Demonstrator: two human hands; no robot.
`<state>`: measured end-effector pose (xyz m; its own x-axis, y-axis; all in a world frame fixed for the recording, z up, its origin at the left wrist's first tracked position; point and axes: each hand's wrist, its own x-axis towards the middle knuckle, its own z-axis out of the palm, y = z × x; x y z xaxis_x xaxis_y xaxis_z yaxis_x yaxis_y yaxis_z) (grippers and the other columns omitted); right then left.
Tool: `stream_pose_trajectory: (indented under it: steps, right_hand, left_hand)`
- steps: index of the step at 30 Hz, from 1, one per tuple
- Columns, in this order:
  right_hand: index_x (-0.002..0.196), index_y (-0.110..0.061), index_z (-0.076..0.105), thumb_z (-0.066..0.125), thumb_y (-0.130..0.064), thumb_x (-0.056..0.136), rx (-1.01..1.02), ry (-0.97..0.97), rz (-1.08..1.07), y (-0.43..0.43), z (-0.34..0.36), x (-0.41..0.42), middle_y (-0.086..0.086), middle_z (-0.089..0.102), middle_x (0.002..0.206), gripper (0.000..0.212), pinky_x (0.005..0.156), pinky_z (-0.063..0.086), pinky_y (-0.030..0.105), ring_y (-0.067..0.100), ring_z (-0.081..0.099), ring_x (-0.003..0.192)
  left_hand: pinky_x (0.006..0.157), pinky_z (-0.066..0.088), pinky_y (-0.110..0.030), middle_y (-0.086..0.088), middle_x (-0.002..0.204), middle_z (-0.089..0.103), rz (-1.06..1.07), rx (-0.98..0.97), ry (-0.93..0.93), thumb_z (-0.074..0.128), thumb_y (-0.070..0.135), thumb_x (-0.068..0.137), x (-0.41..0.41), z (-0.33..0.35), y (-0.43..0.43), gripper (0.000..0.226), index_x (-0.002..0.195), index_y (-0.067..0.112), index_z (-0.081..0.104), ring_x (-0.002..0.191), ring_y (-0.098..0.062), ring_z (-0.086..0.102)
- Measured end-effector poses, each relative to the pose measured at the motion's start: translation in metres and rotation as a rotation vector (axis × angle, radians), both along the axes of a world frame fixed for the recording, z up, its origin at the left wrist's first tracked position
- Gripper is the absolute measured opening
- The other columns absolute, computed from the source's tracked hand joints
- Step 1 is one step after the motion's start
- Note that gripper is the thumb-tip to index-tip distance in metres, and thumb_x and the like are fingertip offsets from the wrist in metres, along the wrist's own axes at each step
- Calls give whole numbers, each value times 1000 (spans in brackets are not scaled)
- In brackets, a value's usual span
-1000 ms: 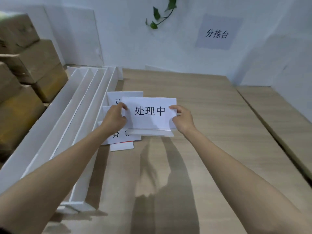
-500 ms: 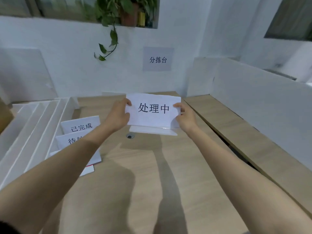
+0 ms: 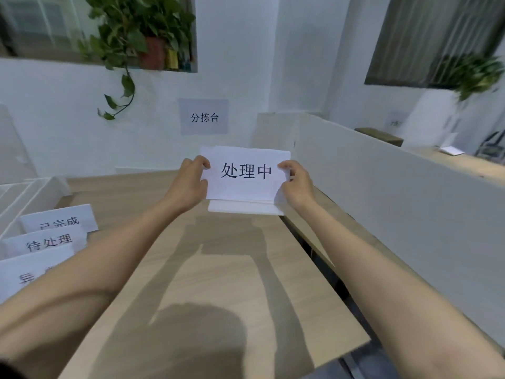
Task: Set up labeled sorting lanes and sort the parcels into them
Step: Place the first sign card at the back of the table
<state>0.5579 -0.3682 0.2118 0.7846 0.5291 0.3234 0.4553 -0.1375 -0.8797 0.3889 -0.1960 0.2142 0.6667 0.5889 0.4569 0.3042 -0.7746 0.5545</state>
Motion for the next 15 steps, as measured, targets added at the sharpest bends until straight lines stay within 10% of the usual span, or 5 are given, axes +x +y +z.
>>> stream_pose_trajectory:
  steps: [15]
  right_hand:
    - [117,-21,49,33,19,80,56,-25,-41,-51,22,104,0,50,127,57,71,42,19,16,50,113]
  left_hand:
    - [83,40,-33,-16,119,45,-13,86,-50,49,-1,88,108,29,-46,37,123,9,44,100,-29,50]
